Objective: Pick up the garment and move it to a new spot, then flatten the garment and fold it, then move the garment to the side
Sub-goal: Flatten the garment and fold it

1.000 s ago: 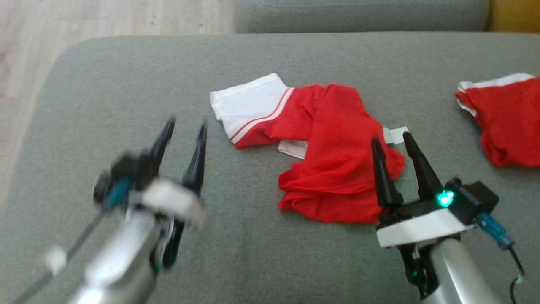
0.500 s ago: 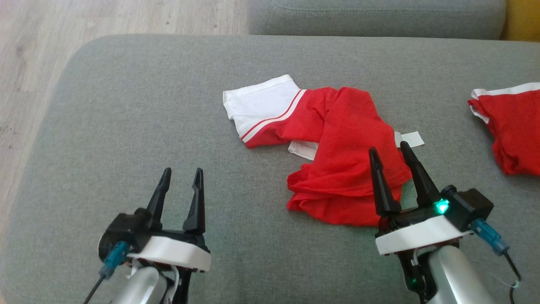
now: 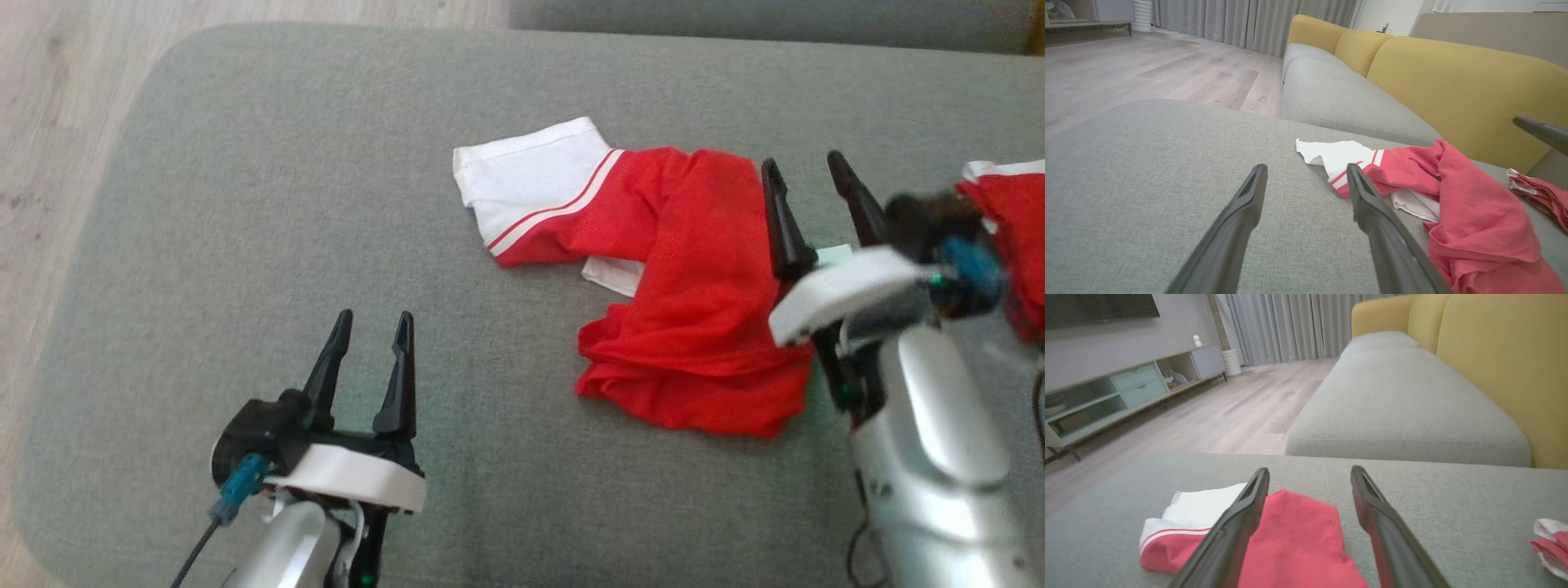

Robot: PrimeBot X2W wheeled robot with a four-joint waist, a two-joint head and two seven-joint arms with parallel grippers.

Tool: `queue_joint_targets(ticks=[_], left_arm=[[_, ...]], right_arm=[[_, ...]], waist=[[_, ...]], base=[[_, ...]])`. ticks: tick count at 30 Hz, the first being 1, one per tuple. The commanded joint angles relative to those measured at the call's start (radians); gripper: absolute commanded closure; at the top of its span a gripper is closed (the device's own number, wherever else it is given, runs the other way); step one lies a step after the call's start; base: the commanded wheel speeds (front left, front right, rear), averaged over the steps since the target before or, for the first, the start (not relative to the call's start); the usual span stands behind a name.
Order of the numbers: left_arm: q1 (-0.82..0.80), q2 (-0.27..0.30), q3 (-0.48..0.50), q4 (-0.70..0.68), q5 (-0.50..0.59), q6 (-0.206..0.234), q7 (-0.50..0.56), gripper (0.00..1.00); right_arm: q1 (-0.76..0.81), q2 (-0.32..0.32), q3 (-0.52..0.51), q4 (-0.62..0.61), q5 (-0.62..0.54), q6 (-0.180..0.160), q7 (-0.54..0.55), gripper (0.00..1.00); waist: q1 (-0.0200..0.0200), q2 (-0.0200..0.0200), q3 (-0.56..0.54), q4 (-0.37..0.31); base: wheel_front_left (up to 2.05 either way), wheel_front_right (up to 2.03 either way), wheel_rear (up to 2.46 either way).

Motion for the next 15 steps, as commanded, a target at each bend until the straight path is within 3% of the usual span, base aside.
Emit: queue_joint_targets(ticks=[1, 8, 15], left_arm=[[-0.052, 0.0, 0.041, -0.022, 0.013, -0.008, -0.009, 0.0], [-0.067, -0.028, 0.053, 0.009, 0.033, -0.035, -0.009, 0.0], [-0.071, -0.044, 0.07, 0.022, 0.05, -0.051, -0.009, 0.0]], right_arm=[[-0.071, 0.004, -0.006, 0.032, -0.022, 0.007, 0.051, 0.0], [-0.226, -0.008, -0.089, 0.287, -0.077, 0.007, 0.179, 0.0], [-0.276, -0.022, -0.057, 0.446, -0.054, 0.007, 0.19, 0.0]], waist=[[-0.0001, 0.0, 0.019, 0.02], [-0.0001, 0.0, 0.051, 0.066], [-0.0001, 0.0, 0.061, 0.086]], base=[[0.0, 0.0, 0.0], [0.0, 0.0, 0.0], [0.0, 0.0, 0.0]])
